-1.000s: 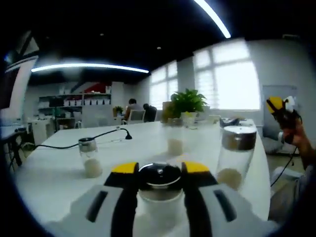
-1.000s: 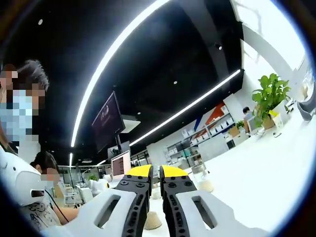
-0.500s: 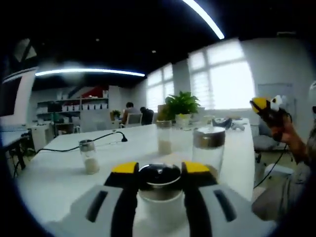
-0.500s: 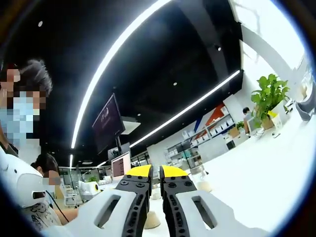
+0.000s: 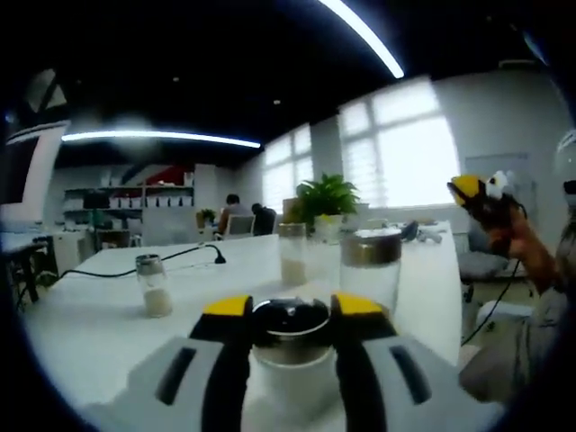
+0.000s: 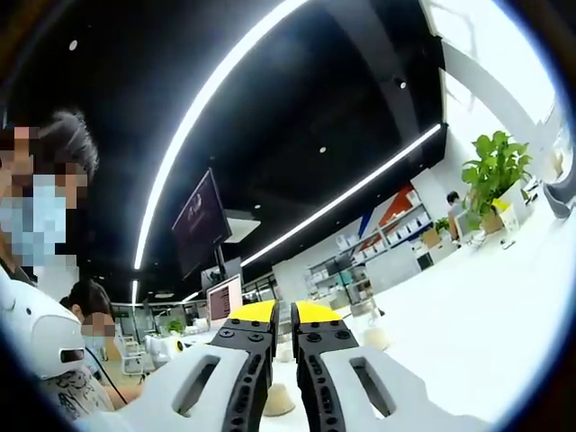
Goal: Rotate the seasoning bottle until the label or dispensing opening points toward the visible target arrow and the bottle remains upright within the marked orientation range
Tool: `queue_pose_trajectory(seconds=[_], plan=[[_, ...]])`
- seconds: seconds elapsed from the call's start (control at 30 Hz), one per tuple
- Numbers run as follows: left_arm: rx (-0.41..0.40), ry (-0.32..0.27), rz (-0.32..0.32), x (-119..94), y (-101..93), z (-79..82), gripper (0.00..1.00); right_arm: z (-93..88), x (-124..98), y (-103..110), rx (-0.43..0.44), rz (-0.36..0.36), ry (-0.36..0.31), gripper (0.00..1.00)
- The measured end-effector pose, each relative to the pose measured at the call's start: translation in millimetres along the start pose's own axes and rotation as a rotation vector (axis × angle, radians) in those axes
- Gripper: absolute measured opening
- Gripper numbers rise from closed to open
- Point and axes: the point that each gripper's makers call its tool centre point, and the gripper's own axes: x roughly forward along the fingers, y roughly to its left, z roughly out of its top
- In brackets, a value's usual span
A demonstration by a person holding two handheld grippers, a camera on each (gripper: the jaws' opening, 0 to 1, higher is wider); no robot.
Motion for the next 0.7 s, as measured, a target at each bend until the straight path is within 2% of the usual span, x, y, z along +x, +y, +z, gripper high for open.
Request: queue_pose_trajectory(seconds=[0.07, 0.17, 0.3, 0.37, 0.5, 0.6, 0.67, 0.7], plan=[[0.004, -0.001, -0.002, 1, -0.9, 0.2, 0.36, -2.5, 2, 1, 0.006, 0.015, 0.013, 0.0], [-0.011, -0.001, -0.028, 0, -5.2, -0.1, 0.36, -6.5, 4, 4, -0.011, 0.035, 0.043, 0.0], [-0.015, 0.012, -0.056, 0, -6.6, -0.4, 0.36, -2.0, 3, -1, -0.002, 0.036, 0.032, 0.0], [-0.039, 0.036, -0.124, -1, -12.7, -1.8, 0.36, 0.0, 3, -4, 0.004, 0.034, 0.027, 0.0], [-0.037, 0.079, -0.176, -2, -15.7, -3.0, 0.36, 3.3, 2, -9, 0.017, 0.039, 0.022, 0.0], [-0.037, 0.096, -0.187, -1, -17.3, -3.9, 0.36, 13.1, -3, -14, -0.002, 0.026, 0.013, 0.01], [-0.084, 0.111, -0.196, 0, -17.5, -5.2, 0.36, 22.1, -10, -15, -0.014, 0.014, -0.007, 0.02], [-0.081, 0.107, -0.194, 0, -16.9, -4.5, 0.36, 27.5, -15, -15, -0.018, 0.006, -0.018, 0.02]])
